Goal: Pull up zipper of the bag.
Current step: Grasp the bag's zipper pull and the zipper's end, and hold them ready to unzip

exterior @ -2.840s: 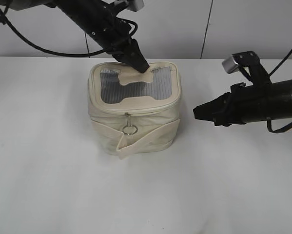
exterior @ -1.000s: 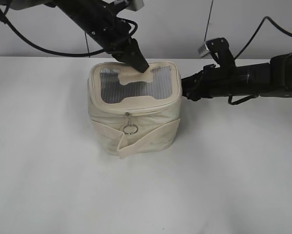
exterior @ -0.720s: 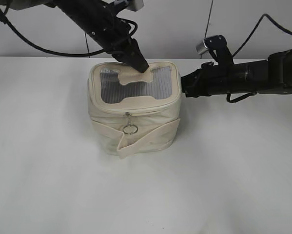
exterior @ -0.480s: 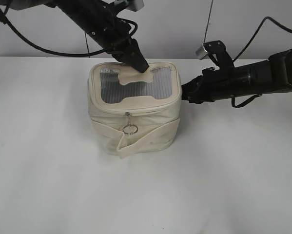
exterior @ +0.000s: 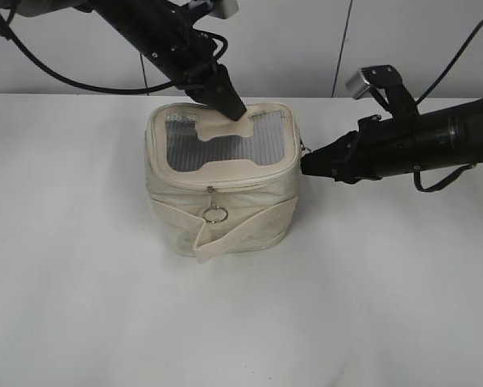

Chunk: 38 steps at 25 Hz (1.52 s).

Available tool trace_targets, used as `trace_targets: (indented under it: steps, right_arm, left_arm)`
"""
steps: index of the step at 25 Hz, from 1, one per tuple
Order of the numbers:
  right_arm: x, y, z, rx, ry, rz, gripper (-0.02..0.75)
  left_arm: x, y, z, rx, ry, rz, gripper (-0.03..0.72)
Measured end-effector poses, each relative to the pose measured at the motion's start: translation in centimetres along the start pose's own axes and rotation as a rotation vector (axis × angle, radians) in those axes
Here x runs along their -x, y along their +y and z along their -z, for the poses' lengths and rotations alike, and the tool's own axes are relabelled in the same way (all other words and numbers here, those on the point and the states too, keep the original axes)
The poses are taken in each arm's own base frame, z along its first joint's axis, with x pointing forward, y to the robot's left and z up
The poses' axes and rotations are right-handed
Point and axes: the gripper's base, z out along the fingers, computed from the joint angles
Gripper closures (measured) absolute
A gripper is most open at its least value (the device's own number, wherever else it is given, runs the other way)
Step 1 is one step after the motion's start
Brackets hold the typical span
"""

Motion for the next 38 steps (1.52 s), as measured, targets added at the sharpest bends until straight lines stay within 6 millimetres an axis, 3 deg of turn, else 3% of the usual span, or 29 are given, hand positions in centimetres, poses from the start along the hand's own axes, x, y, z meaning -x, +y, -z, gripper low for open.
trace_targets:
  steps: [12, 21, 26, 33, 38]
  right_arm:
    - [-0.7, 2.5, 2.8, 0.033, 0.057, -0.012, 0.717]
    - [-1.4, 5.2, 4.1, 0.178, 0.095, -0.052, 0.717]
    - [-1.2, 8.9, 2.2, 0.242, 0.139, -0.006, 0.717]
    - [-0.4, 13.7, -1.9, 0.171, 0.148, 0.065, 0.713]
    - [0.0, 14.5, -4.4, 0.177, 0.165, 0.029, 0.702]
  left_arm:
    - [0.0, 0.0, 0.0, 0.002, -0.001, 0.026, 0.644]
    - [0.1, 0.0, 0.0, 0.007, -0.002, 0.065, 0.644]
    - [0.1, 0.0, 0.0, 0.010, -0.006, 0.093, 0.644]
    - [0.4, -0.4, -0.4, 0.017, 0.001, 0.086, 0.644]
    - [0.6, -0.7, -0.6, 0.026, 0.005, 0.070, 0.643]
